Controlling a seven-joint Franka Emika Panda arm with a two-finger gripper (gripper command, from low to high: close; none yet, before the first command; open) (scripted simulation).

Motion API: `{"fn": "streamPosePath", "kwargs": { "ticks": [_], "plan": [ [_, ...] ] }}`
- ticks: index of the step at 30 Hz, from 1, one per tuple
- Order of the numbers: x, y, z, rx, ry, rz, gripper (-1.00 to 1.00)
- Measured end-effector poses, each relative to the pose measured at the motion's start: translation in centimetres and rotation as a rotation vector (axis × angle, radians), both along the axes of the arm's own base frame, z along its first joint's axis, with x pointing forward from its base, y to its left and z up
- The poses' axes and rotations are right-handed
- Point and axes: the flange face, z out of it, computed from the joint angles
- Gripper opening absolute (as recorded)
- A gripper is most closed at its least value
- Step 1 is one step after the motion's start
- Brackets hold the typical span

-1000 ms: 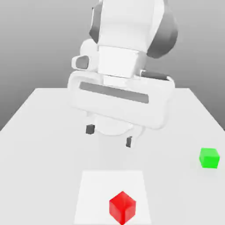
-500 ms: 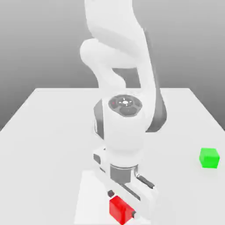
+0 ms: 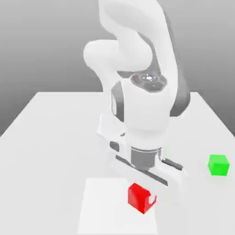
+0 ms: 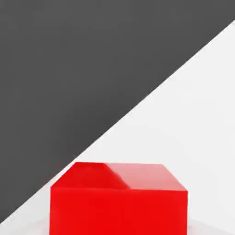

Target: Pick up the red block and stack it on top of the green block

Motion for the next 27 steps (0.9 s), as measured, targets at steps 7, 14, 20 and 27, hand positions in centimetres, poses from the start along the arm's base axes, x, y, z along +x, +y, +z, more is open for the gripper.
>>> {"fn": "streamPosePath", "kwargs": {
  "ticks": [7,14,20,27],
  "plan": [
    [-7.4,12.8,1.5,0.003,-0.003,0.554,-1.00],
    [-18.2,21.9,2.4,-0.005,-0.003,1.105,-1.00],
    [-19.8,23.0,-0.2,-0.010,-0.009,1.214,-1.00],
    [-20.0,22.8,-3.9,-0.009,-0.005,1.216,1.00]
  ]
}}
